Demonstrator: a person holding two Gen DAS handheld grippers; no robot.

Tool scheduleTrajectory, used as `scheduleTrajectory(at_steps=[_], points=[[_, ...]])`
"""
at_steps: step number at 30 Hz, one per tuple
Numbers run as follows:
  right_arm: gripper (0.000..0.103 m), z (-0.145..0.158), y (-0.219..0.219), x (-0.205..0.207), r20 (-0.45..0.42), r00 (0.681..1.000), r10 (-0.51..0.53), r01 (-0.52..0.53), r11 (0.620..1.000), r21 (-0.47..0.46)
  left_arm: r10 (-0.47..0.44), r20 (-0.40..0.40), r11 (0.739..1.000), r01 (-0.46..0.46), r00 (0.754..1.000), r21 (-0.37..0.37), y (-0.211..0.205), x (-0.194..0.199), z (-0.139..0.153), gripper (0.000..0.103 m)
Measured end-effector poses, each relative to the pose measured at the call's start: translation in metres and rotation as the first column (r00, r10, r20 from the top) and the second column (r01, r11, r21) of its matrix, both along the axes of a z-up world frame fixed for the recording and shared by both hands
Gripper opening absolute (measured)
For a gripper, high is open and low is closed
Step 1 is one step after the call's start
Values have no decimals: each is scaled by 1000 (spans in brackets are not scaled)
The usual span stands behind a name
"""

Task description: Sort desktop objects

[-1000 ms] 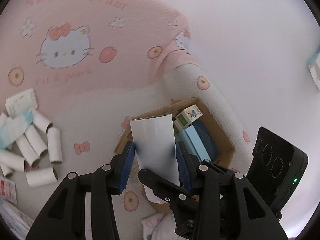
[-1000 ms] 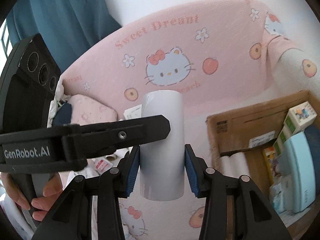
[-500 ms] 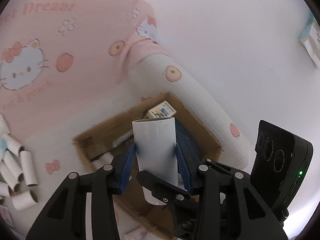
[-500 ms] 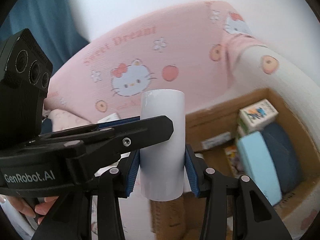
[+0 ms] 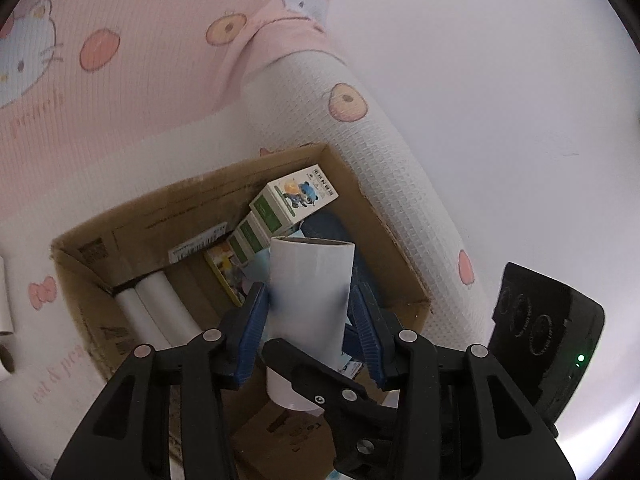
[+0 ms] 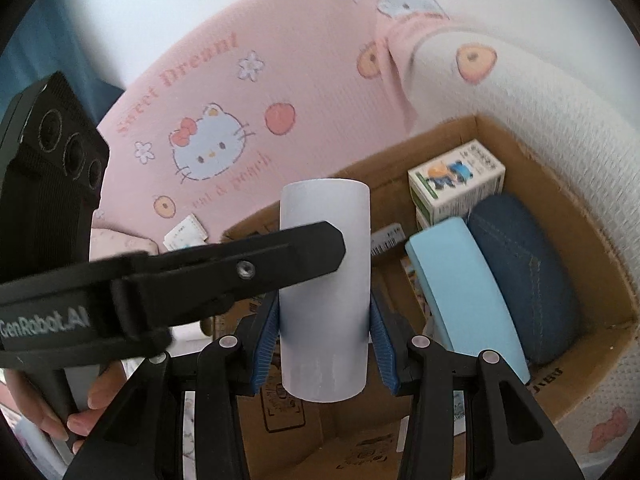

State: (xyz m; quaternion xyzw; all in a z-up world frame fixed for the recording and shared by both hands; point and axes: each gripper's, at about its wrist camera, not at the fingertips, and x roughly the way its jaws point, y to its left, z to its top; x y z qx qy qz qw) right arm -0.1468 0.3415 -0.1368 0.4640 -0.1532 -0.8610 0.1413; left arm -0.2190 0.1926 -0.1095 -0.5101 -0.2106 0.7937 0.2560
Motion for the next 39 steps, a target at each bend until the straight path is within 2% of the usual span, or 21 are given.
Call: scheduleTrajectory(at_steps=[6, 12, 17, 21, 24, 29, 31, 32, 33, 36, 39], points=[[41, -17, 4, -14, 56, 998, 24, -23, 1000, -16, -13, 71, 999, 15, 997, -28, 3, -6, -20, 47], [41, -25, 0, -24, 86, 996, 34, -34, 999, -10, -30, 45, 993, 35, 999, -115, 11, -8, -28, 47], [41, -30, 2, -30, 104, 994, 37, -37, 999, -6, -28, 74, 995, 35, 997, -96, 10, -13, -33, 47], [41, -30, 7, -29, 99, 994, 37, -35, 999, -19, -15, 86, 992, 25, 996, -121, 12, -17, -35, 47], [41, -25, 9, -28, 89, 995, 41, -42, 999, 5, 0, 130, 989, 20, 992, -150, 14, -25, -43, 47], [41, -21, 15, -19, 101, 994, 36, -48, 992, 115, -3, 186, 981, 38, 983, -188, 22, -32, -59, 47], [33, -21, 21, -15, 105, 994, 11, -26, 989, 146, -4, 202, 976, 47, 979, -211, 26, -34, -66, 47], [18, -21, 25, -15, 110, 994, 1, -17, 988, 151, 0, 216, 975, 48, 976, -218, 28, -35, -70, 47], [14, -21, 28, -14, 112, 994, -12, -5, 988, 156, 4, 229, 974, 48, 973, -222, 28, -36, -73, 47], [14, -19, 43, -13, 129, 988, -84, 58, 980, 189, 35, 275, 969, 35, 961, -244, 30, -40, -86, 47], [14, -18, 54, -13, 145, 981, -129, 100, 976, 193, 74, 302, 949, 26, 950, -314, 34, -47, -99, 47]])
